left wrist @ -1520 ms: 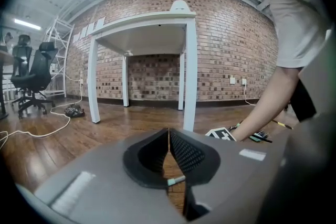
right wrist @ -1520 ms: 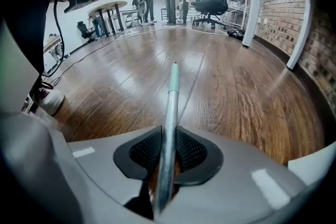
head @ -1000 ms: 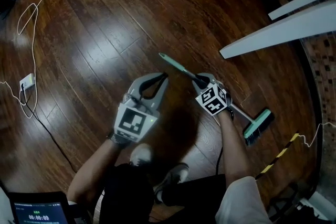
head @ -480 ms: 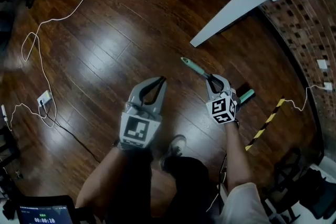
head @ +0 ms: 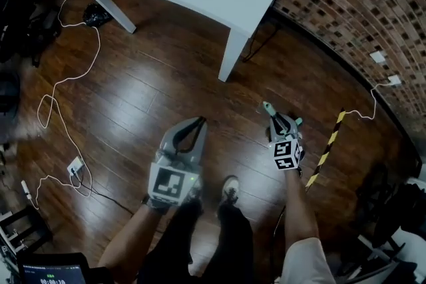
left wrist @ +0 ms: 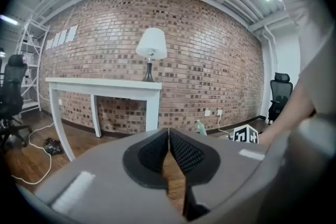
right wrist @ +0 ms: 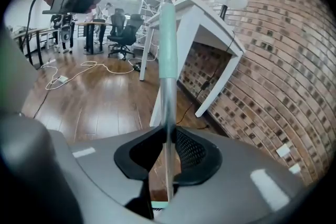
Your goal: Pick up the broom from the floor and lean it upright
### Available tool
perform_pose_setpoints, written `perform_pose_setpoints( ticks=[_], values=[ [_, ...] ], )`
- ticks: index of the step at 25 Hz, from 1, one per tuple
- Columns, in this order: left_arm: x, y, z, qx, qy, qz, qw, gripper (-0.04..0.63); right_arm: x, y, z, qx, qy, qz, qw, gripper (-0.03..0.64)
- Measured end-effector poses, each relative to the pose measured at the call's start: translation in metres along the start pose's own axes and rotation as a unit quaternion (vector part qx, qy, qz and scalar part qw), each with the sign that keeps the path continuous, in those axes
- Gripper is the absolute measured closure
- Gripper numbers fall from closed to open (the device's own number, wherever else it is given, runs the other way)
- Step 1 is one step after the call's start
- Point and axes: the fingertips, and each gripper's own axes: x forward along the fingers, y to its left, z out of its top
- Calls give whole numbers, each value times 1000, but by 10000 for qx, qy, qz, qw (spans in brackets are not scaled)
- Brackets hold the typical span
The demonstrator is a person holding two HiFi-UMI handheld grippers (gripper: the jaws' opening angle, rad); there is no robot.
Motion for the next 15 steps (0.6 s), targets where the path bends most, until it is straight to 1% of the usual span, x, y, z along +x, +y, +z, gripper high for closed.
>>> perform_pose_setpoints(
  ticks=[3, 6, 9, 12, 15],
  values=[
    [12, 0, 10, -11, 94, -67, 9999, 584, -1, -22, 8, 340, -141, -197, 9991, 529],
    [34, 1, 17, 57, 163, -51, 9998, 584, 7, -43, 24, 616, -291, -225, 9974, 529],
    [55, -3, 27, -6, 221, 62, 9997, 584, 19, -59, 44, 734, -455, -46, 9963, 529],
    [78, -5, 38, 25, 217, 233, 9995, 581, 34, -73, 64, 839, -591, 132, 9946, 529],
    [96, -5, 45, -83, 242, 386, 9989, 574, 50, -82, 88, 891, -692, 323, 9931, 529]
  ],
)
